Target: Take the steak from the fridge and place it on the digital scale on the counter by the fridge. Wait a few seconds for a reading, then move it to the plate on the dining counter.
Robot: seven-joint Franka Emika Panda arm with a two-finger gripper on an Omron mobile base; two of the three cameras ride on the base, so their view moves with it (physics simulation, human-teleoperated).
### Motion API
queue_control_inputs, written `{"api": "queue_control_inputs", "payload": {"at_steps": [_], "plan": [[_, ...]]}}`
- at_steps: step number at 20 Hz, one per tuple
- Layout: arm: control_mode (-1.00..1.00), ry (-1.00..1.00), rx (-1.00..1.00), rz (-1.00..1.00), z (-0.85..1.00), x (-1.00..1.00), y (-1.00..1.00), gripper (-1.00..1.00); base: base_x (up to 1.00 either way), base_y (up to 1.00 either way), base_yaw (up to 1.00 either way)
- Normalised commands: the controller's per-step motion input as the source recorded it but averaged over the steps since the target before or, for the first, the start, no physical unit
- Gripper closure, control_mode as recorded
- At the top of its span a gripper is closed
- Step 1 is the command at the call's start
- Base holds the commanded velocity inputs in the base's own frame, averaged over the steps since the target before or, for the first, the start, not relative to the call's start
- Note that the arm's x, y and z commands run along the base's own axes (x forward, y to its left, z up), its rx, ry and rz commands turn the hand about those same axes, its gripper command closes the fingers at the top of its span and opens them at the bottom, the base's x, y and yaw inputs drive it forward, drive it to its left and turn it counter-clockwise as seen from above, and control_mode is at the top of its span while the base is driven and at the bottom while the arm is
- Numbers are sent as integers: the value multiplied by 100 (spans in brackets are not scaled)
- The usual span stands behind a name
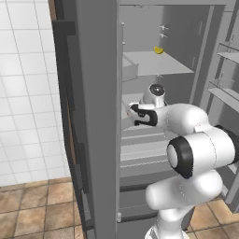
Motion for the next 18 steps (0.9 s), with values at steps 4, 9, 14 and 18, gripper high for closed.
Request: {"api": "queue_control_inputs", "payload": {"at_steps": [4, 9, 14, 18], "plan": [[-100, 0, 0, -4, -21, 33, 0, -100, 0, 0, 0], [-100, 0, 0, -3, -20, 35, 0, -100, 0, 0, 0], [-100, 0, 0, -1, -15, 40, 0, -100, 0, 0, 0], [-100, 0, 0, 0, -16, 39, 0, -100, 0, 0, 0]]}}
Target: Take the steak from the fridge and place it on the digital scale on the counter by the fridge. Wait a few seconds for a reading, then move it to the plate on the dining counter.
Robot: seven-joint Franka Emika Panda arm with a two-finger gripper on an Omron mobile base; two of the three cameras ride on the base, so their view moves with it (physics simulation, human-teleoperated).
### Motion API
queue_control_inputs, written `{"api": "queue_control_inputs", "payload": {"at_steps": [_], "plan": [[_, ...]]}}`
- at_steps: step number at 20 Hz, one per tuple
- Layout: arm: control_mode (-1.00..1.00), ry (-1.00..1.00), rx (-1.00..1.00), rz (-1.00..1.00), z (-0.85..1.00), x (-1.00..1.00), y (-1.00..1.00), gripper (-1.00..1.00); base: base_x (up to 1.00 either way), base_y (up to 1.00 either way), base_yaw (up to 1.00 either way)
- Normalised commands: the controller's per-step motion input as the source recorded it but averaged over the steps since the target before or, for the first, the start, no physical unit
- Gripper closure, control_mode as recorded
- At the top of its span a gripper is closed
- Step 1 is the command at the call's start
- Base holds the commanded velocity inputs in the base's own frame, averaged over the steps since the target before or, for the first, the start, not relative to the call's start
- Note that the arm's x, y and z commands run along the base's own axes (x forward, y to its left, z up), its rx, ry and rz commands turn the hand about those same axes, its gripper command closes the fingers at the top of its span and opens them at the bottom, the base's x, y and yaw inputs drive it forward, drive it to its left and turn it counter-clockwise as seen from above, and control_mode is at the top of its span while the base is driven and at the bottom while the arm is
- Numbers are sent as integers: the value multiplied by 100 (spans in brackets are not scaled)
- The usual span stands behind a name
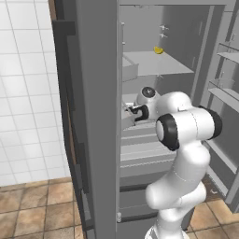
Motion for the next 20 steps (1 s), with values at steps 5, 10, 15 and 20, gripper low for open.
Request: {"api": "queue_control_inputs", "payload": {"at_steps": [5, 10, 15, 20], "plan": [[-100, 0, 0, 0, -26, 37, 0, -100, 0, 0, 0], [-100, 0, 0, 0, -26, 40, 1, -100, 0, 0, 0], [-100, 0, 0, 0, -20, 45, 9, -100, 0, 0, 0], [-100, 3, 0, 0, -20, 48, 9, -100, 0, 0, 0]]}}
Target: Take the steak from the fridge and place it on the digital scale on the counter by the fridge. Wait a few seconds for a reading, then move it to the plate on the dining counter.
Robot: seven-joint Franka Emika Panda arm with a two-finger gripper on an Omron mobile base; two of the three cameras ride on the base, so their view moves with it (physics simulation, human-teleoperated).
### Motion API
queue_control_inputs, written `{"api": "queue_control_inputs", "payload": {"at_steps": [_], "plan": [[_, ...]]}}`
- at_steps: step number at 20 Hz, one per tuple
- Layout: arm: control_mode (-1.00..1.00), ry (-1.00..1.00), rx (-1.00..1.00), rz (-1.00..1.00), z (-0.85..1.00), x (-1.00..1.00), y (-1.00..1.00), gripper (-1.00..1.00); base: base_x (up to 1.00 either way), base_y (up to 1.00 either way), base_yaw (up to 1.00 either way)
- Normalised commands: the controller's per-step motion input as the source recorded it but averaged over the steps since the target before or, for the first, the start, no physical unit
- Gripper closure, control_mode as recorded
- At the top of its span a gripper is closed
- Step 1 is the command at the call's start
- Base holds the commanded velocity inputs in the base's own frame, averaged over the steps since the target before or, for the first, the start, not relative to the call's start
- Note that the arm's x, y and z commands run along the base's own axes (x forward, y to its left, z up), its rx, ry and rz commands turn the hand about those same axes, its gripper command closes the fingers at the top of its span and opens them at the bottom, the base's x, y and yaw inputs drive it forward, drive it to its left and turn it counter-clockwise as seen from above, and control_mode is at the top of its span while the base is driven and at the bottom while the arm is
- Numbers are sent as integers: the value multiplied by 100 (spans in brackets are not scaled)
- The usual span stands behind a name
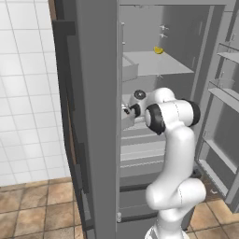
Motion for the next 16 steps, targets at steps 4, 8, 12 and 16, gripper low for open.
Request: {"api": "queue_control_inputs", "payload": {"at_steps": [4, 8, 12, 16], "plan": [[-100, 4, 0, 0, -22, 50, 4, -100, 0, 0, 0], [-100, 6, 0, 0, -26, 50, 0, -100, 0, 0, 0], [-100, 7, 0, 0, -41, 24, 0, -100, 0, 0, 0], [-100, 8, 0, -3, -63, -2, 3, 100, 0, 0, 0]]}}
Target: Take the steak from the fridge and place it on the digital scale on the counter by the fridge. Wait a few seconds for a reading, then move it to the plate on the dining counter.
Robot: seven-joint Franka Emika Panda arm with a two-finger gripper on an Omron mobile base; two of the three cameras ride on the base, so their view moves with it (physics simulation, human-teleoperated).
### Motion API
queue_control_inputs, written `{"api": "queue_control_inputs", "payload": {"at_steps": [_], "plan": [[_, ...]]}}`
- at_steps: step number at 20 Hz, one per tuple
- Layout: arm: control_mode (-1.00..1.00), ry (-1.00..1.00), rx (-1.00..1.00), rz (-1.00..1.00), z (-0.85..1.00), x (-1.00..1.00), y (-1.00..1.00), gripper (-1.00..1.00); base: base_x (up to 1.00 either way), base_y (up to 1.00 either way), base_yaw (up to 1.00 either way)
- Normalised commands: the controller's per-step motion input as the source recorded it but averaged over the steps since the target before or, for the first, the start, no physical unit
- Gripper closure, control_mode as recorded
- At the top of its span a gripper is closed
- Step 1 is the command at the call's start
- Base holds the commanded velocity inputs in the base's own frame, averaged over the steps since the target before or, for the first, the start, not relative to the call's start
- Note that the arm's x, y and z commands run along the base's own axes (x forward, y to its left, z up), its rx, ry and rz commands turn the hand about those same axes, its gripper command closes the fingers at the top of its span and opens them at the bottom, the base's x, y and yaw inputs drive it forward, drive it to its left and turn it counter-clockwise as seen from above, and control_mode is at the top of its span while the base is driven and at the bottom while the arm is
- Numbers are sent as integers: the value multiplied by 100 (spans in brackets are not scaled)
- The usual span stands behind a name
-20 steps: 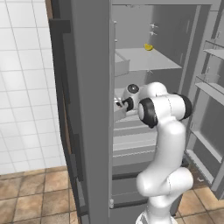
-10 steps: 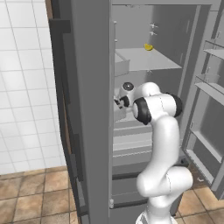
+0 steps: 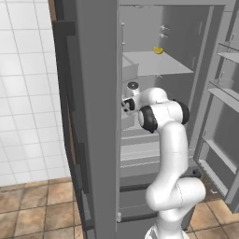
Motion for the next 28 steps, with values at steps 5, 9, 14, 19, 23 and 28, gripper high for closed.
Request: {"api": "queue_control_inputs", "payload": {"at_steps": [5, 9, 14, 19, 23, 28], "plan": [[-100, 0, 0, -6, -55, -28, 0, 100, 0, 0, 0], [-100, -7, 0, -5, -20, -76, 0, 100, 0, 0, 0], [-100, -19, 2, -5, 2, -100, -1, 100, 0, 0, 0], [-100, -22, 8, -6, 48, -100, -24, 100, 0, 0, 0], [-100, -12, 18, -3, 99, -100, -32, 100, 0, 0, 0], [-100, -1, 21, -2, 100, -100, -19, 100, 0, 0, 0]]}}
